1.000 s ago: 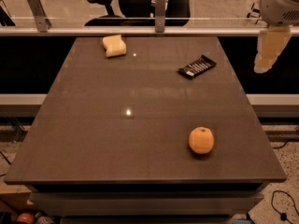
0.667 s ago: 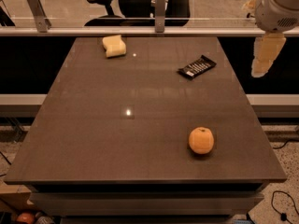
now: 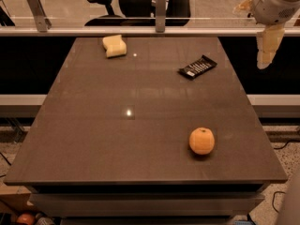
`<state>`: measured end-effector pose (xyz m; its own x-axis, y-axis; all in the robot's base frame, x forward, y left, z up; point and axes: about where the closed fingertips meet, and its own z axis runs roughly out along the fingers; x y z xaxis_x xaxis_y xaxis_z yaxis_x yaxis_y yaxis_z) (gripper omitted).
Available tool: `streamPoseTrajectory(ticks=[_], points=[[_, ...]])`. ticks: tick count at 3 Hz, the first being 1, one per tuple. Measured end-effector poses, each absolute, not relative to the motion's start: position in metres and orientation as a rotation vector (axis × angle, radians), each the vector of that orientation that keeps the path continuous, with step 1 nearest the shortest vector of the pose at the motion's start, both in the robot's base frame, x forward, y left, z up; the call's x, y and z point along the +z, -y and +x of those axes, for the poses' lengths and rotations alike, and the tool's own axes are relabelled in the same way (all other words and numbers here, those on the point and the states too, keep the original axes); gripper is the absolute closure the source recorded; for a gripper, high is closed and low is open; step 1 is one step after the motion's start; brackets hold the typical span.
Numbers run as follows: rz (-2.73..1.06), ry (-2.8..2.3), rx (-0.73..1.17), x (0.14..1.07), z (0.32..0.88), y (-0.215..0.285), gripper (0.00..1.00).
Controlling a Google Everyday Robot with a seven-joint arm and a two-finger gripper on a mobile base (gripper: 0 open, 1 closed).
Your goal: Move rxbar chocolate near sponge
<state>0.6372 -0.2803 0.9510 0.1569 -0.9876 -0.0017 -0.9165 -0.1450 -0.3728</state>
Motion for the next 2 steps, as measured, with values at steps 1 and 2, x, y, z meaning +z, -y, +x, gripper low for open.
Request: streamPoseTrajectory(ticks=[1, 2], points=[[-2.216, -1.776, -0.314, 0.946, 0.652, 0.282, 0.00], [-2.265, -1.703, -0.298, 0.944, 0.663, 0.271, 0.00]])
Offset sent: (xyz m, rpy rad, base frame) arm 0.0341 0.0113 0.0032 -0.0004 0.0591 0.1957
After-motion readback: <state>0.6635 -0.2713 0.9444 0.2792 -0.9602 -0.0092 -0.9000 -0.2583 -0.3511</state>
